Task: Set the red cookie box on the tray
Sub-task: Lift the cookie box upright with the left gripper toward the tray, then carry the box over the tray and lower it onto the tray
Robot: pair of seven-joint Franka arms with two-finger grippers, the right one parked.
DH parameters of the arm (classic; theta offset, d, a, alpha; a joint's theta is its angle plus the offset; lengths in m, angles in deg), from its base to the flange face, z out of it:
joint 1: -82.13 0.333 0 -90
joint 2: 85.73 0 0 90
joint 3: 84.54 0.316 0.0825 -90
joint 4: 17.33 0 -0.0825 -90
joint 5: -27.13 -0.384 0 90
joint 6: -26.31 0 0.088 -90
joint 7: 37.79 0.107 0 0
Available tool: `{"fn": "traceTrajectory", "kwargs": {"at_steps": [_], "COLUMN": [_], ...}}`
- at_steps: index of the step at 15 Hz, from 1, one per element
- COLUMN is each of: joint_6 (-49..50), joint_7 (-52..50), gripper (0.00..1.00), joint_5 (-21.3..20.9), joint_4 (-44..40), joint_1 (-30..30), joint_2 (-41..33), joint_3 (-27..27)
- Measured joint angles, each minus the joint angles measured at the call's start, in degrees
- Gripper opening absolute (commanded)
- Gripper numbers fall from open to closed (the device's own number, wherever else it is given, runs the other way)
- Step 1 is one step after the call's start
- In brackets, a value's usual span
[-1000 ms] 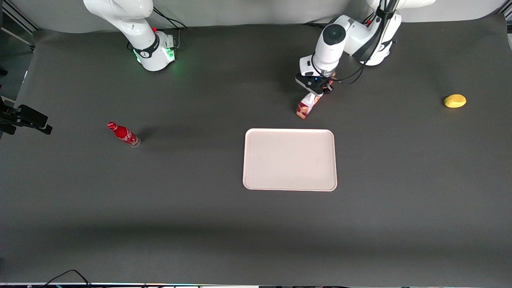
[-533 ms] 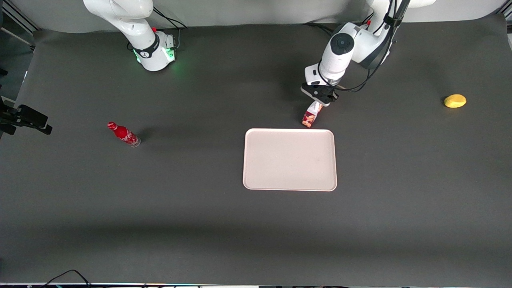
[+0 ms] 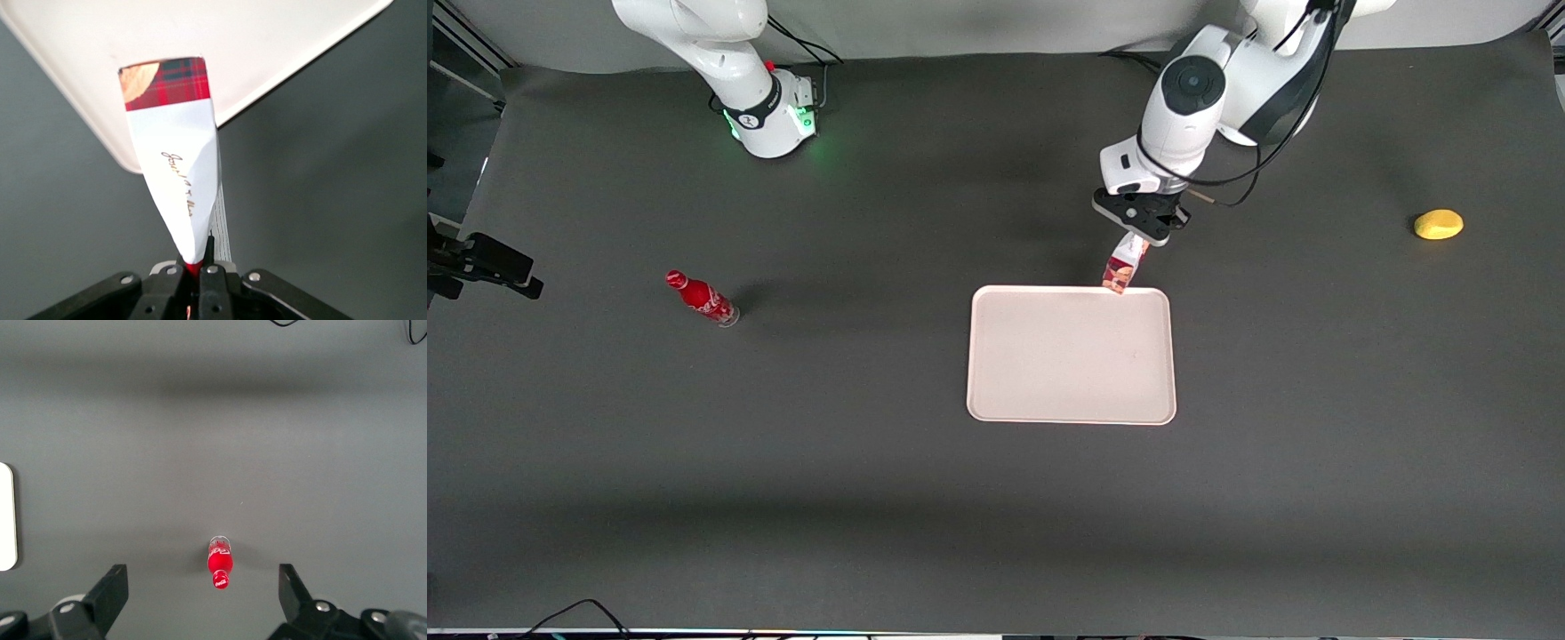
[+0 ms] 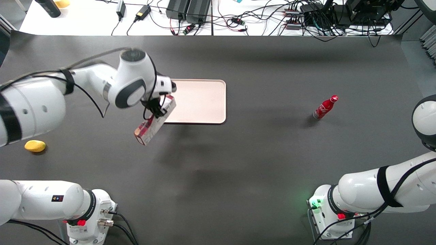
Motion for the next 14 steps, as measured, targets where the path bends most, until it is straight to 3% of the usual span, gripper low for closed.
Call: {"fn": "traceTrajectory", "kwargs": {"at_steps": [4, 6, 11, 14], "joint_6": [21.8, 27.9, 31.5, 29.9], "joint_7": [0.0, -0.1, -0.1, -6.7], "gripper": [0.0, 0.0, 0.0, 0.0], "joint_5": [0.0, 0.0, 0.0, 0.1], "joint_4": [-17.2, -24.0, -29.1, -29.1], "joint_1": [0.0, 0.0, 0.0, 0.0], "joint_2": [-3.1, -3.4, -3.0, -2.0], "joint_3": [1.9, 2.1, 4.2, 4.3]}}
